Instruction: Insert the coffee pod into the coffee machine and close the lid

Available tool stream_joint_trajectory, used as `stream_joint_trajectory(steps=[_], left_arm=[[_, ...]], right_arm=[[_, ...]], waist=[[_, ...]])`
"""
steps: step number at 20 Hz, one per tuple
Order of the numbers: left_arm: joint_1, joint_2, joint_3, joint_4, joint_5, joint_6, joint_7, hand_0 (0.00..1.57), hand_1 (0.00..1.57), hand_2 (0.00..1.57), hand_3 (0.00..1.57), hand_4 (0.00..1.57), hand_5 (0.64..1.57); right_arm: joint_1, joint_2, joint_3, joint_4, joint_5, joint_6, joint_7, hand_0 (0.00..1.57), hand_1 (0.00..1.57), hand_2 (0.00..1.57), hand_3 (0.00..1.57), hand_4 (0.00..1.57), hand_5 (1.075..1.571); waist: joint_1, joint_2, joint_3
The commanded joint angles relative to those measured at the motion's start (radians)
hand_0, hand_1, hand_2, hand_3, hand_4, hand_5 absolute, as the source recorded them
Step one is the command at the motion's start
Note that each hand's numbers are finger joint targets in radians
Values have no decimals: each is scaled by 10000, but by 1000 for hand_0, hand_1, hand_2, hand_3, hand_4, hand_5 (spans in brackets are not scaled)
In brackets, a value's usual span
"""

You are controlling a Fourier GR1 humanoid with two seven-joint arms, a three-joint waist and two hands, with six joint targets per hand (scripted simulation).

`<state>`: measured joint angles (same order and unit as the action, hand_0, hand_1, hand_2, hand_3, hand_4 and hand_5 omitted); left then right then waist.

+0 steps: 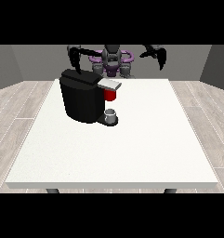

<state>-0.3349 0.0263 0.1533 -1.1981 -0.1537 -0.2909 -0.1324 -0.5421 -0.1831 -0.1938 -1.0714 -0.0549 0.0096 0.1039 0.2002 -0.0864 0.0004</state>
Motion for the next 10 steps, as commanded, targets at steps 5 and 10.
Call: stream_joint_trajectory(steps=[5,10], left_arm=[[926,17,-274,-1806,354,155,495,0,0,0,0,360,1571],[1064,143,-177,-2071,422,431,222,0,0,0,0,376,1571]], right_arm=[[-239,112,365,649,209,258,-883,0,0,0,0,0,1571],[-1261,-71,368,810,95,493,-628,0,0,0,0,73,1571]], waist=[[-144,630,-1],[-325,1148,-3]])
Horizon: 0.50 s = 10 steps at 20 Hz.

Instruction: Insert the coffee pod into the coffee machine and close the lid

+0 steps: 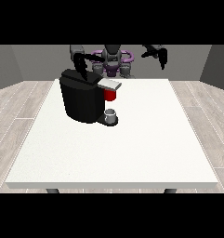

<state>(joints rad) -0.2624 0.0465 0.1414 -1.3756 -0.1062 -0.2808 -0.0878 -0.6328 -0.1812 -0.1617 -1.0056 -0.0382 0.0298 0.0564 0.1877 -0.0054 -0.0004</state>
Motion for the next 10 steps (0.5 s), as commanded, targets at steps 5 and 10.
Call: stream_joint_trajectory(steps=[5,10], left_arm=[[372,523,213,-495,34,236,-179,0,0,0,0,331,1571],[81,221,-229,-845,-108,438,407,0,0,0,0,361,1571]], right_arm=[[-343,311,498,194,303,39,-323,0,0,0,0,204,1571],[-1504,-30,538,605,602,90,-356,0,0,0,0,161,1571]], waist=[[-405,387,4],[49,861,5]])
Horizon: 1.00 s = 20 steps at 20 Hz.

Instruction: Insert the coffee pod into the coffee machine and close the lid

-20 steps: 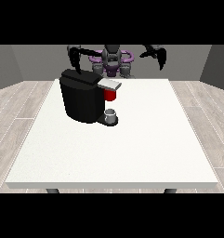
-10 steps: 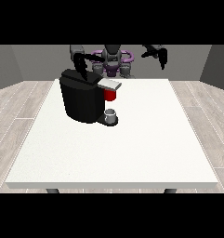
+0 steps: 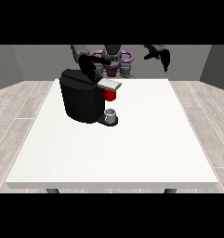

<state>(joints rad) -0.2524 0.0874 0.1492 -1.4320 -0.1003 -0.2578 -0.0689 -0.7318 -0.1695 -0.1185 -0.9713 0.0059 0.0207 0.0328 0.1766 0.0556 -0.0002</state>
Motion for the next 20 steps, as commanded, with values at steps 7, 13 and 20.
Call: stream_joint_trajectory(steps=[7,13,20], left_arm=[[176,-23,-153,298,-323,422,-604,0,0,0,0,363,1571],[-168,252,-181,-110,266,-298,370,0,0,0,0,319,1571],[-249,207,-308,77,-39,-27,-521,0,0,0,0,365,1571]], right_arm=[[-1589,195,518,110,520,24,384,0,0,0,0,0,1571],[-2189,786,1029,480,1394,-937,517,0,0,0,0,0,1571],[-3498,897,1246,724,1957,-1148,716,0,0,0,0,259,1571]], waist=[[94,413,0],[739,309,0],[914,811,-2]])
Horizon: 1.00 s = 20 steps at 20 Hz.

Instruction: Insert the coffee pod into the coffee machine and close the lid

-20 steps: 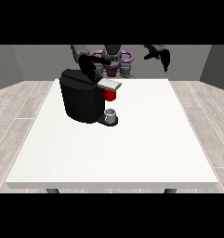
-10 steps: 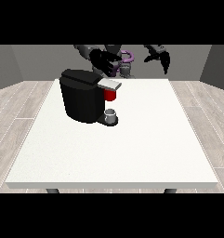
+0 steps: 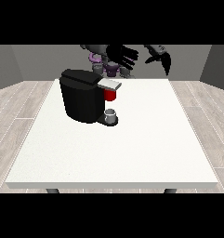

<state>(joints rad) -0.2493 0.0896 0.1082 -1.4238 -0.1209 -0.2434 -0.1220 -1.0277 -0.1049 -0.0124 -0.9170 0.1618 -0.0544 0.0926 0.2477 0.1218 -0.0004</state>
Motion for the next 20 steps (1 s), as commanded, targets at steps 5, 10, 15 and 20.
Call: stream_joint_trajectory(steps=[5,10,15,20], left_arm=[[-421,279,201,80,345,-267,-28,0,0,0,0,439,1571],[-1152,518,420,-105,659,-418,210,0,0,0,0,429,1571],[-799,308,67,-347,688,-590,71,0,0,0,0,399,1571],[-1142,-160,-513,-1067,320,-129,664,0,0,0,0,418,1571]], right_arm=[[-1247,347,38,446,392,-368,292,0,0,0,0,127,1571],[-2293,-464,-234,968,635,-102,230,0,0,0,0,53,1571],[-2876,-527,-372,1347,666,9,402,0,0,0,0,0,1571],[-3298,-865,-757,1892,701,-215,-130,0,0,0,0,0,1571]], waist=[[398,364,0],[786,1082,0],[1195,1011,-1],[1668,1681,4]])
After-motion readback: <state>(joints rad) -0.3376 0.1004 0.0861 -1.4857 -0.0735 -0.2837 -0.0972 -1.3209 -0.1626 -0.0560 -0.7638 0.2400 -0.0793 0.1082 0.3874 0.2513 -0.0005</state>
